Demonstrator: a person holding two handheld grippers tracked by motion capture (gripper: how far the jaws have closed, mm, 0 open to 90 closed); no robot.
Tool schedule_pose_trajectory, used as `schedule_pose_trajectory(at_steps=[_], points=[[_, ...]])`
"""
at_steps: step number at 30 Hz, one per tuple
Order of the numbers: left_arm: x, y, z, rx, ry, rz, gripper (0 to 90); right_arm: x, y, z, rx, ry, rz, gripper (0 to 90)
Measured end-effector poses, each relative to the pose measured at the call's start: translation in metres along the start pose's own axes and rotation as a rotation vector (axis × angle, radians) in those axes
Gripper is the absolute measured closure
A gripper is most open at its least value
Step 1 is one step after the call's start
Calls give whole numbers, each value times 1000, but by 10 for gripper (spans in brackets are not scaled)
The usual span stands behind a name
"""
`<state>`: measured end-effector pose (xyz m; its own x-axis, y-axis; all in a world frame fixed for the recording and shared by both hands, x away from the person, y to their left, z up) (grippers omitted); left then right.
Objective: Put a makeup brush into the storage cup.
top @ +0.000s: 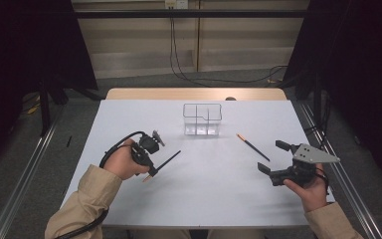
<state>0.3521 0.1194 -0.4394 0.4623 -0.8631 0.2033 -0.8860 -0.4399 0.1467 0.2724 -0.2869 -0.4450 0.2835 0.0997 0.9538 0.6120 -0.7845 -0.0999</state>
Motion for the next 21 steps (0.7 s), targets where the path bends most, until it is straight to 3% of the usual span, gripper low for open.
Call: schedule_pose_trajectory(at_steps=[17,21], points=[[34,11,-3,-10,20,95,845,-1,0,1,11,-6,3,0],[41,14,-3,-10,30,101,845,-1,0,1,13,-7,1,0]])
Point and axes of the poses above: each handheld gripper's, and its own axes: z roughly forward along the jaws, x roughly out of its top, y roughly to its right, the point moved 3 cm from there along z, roughly forward along the jaws, and after that the axes turned 8 degrees about z, right-handed, at the moved point
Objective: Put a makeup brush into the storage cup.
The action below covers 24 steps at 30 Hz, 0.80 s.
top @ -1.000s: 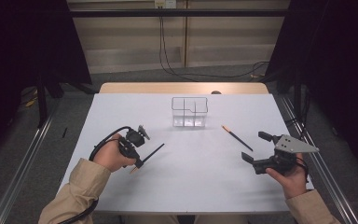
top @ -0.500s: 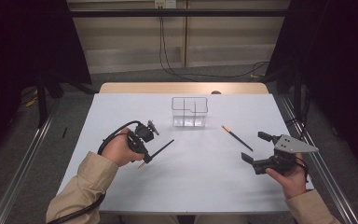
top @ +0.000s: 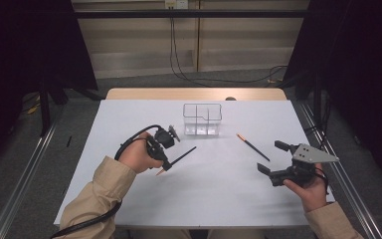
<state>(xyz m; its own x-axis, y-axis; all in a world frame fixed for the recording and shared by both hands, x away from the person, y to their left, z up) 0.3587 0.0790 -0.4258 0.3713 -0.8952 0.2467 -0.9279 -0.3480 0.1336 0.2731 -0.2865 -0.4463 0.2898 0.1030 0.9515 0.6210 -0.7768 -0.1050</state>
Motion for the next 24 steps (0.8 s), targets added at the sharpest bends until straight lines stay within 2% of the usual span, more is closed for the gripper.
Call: schedule_pose_trajectory(at_steps=[9,17,24], points=[[11,2,-1,-7,-5,45,845,0,0,0,3,-3,-1,0],[19,5,1,-10,-4,63,845,-1,-1,2,11,-9,-5,0],[29,10,3,-14,-22,118,845,-1,0,2,9,-9,-1,0]])
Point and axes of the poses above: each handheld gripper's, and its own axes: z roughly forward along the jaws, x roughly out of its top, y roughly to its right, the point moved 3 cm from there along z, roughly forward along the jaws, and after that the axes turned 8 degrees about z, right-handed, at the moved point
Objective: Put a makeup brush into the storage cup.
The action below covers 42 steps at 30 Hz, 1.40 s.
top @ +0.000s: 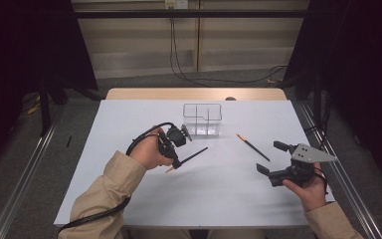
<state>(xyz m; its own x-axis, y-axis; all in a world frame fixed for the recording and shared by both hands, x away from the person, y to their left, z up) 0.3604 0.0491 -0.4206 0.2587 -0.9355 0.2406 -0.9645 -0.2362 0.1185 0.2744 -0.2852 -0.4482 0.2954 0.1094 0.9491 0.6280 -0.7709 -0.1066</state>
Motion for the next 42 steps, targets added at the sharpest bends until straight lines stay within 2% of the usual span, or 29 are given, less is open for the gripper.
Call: schedule_pose_trajectory(at_steps=[1,2,5,7,13,14,22,31,42], points=[[2,1,0,-3,-1,5,845,0,0,0,3,-2,2,0],[5,2,1,-9,-7,28,845,0,0,1,2,-4,1,0],[8,3,2,-10,-2,34,845,-1,0,1,4,-4,-1,0],[10,3,3,-11,-12,54,845,-1,0,1,4,-4,0,0],[15,4,3,-19,0,58,845,-1,-1,3,10,-10,0,0],[15,4,3,-19,-4,70,845,-1,-1,4,11,-11,5,0],[20,4,4,-23,0,85,845,2,2,6,34,-14,34,0],[27,4,5,-29,4,99,845,5,-1,17,92,-69,36,0],[33,5,4,-20,8,104,845,13,-4,30,139,-157,-14,0]])
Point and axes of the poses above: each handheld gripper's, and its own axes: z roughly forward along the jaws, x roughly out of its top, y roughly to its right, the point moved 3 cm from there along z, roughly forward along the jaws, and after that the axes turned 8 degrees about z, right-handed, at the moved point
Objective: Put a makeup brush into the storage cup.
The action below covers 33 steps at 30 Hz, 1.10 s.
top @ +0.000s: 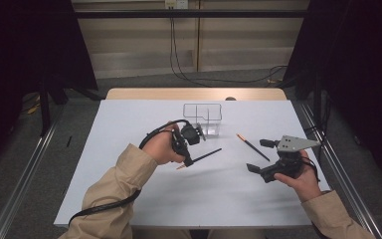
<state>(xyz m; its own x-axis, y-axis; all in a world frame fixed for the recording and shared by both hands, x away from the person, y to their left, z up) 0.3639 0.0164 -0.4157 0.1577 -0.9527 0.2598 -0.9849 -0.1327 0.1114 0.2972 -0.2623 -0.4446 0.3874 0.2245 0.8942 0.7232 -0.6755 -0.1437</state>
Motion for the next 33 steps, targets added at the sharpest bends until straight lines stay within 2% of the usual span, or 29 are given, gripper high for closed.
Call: schedule_pose_trajectory(at_steps=[2,6,8,9,11,12,21,24,33], points=[[1,-1,0,-5,-10,16,845,3,-1,1,21,-21,-13,0],[2,0,1,-9,-14,18,844,11,-2,3,51,-89,-46,1],[3,1,3,-9,0,8,845,15,-1,5,46,-118,-63,3],[3,1,3,-8,-5,20,845,16,0,5,51,-134,-67,3],[3,1,4,-10,-4,18,844,18,0,6,53,-143,-72,6],[4,2,4,-13,-1,17,845,22,0,8,66,-169,-82,7],[5,3,3,-13,-14,28,845,31,-5,19,104,-277,-111,18],[7,3,2,-13,-20,32,845,35,-7,23,115,-314,-135,34],[10,4,3,-19,-17,36,844,43,-11,37,127,-359,-158,38]])
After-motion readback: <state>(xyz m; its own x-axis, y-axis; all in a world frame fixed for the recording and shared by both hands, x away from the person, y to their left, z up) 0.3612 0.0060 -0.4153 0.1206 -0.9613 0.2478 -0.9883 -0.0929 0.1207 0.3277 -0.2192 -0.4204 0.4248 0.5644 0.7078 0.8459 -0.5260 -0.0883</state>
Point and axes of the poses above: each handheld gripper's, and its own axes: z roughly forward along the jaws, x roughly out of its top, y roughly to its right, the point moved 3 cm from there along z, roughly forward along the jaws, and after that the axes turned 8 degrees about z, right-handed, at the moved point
